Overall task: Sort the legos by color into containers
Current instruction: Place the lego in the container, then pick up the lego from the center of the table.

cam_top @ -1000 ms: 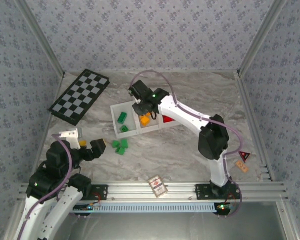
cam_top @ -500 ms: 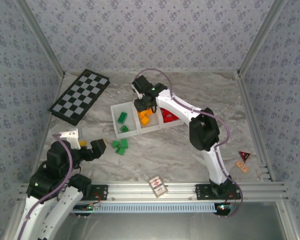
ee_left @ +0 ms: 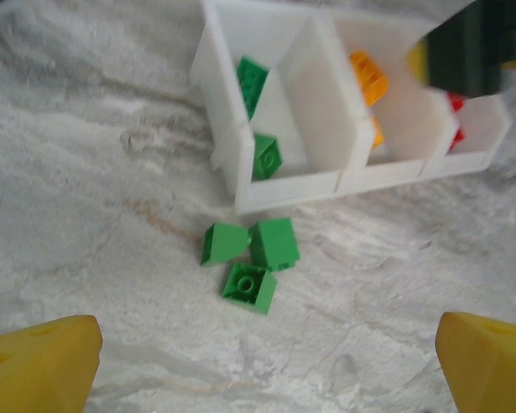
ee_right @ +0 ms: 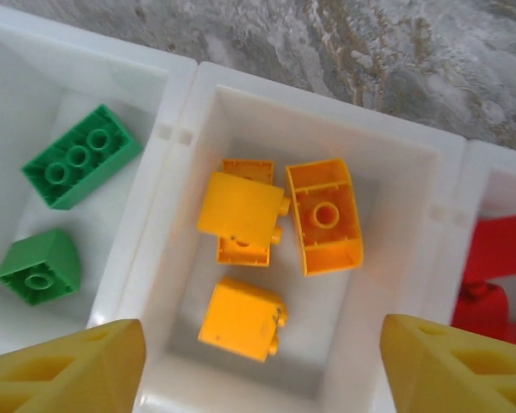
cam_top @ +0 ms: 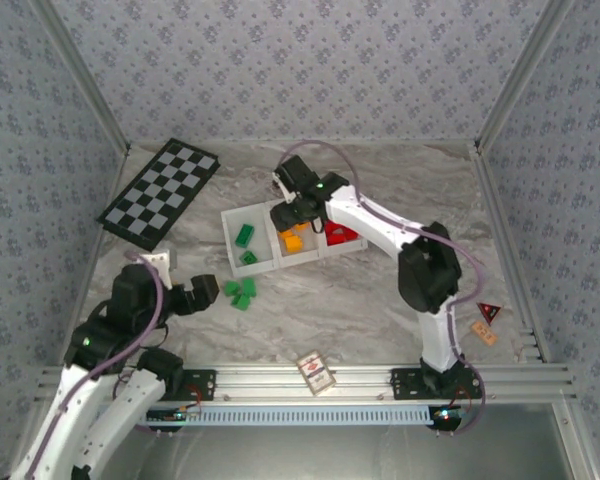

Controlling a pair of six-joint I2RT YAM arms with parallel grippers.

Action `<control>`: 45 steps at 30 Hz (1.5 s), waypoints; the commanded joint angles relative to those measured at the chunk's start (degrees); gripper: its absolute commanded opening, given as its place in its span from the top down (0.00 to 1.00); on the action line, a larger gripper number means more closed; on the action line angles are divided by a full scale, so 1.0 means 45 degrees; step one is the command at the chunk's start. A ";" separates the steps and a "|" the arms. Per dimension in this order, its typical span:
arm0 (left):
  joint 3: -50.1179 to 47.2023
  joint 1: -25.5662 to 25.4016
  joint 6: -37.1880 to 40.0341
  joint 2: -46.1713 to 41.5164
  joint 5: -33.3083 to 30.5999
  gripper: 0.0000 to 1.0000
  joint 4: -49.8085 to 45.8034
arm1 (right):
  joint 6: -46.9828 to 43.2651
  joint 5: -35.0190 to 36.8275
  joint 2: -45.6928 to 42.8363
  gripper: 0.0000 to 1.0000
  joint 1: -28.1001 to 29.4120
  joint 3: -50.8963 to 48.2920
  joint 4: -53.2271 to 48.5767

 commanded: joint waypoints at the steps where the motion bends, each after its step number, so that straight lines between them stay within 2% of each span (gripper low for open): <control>1: 0.0487 -0.0285 -0.0524 0.1483 0.0436 0.00 -0.0530 | 0.0649 0.0055 -0.2296 0.22 0.0034 -0.1818 0.1290; 7: 0.0254 -0.2252 -0.1396 0.4018 -0.0886 0.00 0.0102 | 0.1308 0.0262 -0.5664 0.09 -0.0097 -0.5775 0.2774; 10: 0.0638 -0.3431 -0.1517 0.5514 -0.2123 0.01 0.0058 | 0.1413 0.0064 -0.7148 0.06 -0.0376 -0.7581 0.3227; 13: 0.1175 -0.3987 -0.1577 0.7052 -0.2835 0.01 -0.0076 | 0.1637 -0.0101 -0.8340 0.04 -0.0910 -0.8788 0.3519; 19: 0.2080 -0.4355 -0.1743 0.9351 -0.3283 0.07 0.0522 | 0.1984 -0.0460 -0.9899 0.03 -0.1757 -1.0472 0.3829; 25: 0.2737 -0.4570 -0.1715 1.0891 -0.3107 0.12 0.1304 | 0.2102 -0.0461 -1.0581 0.02 -0.1987 -1.1125 0.3870; 38: 0.3551 -0.4609 -0.1832 1.3126 -0.2153 0.17 0.2464 | 0.2008 -0.0427 -1.0994 0.01 -0.2168 -1.1576 0.3800; 45: 0.3960 -0.4582 -0.2137 1.4128 -0.2189 0.21 0.2380 | 0.1875 -0.0420 -1.1179 0.01 -0.2274 -1.1715 0.3572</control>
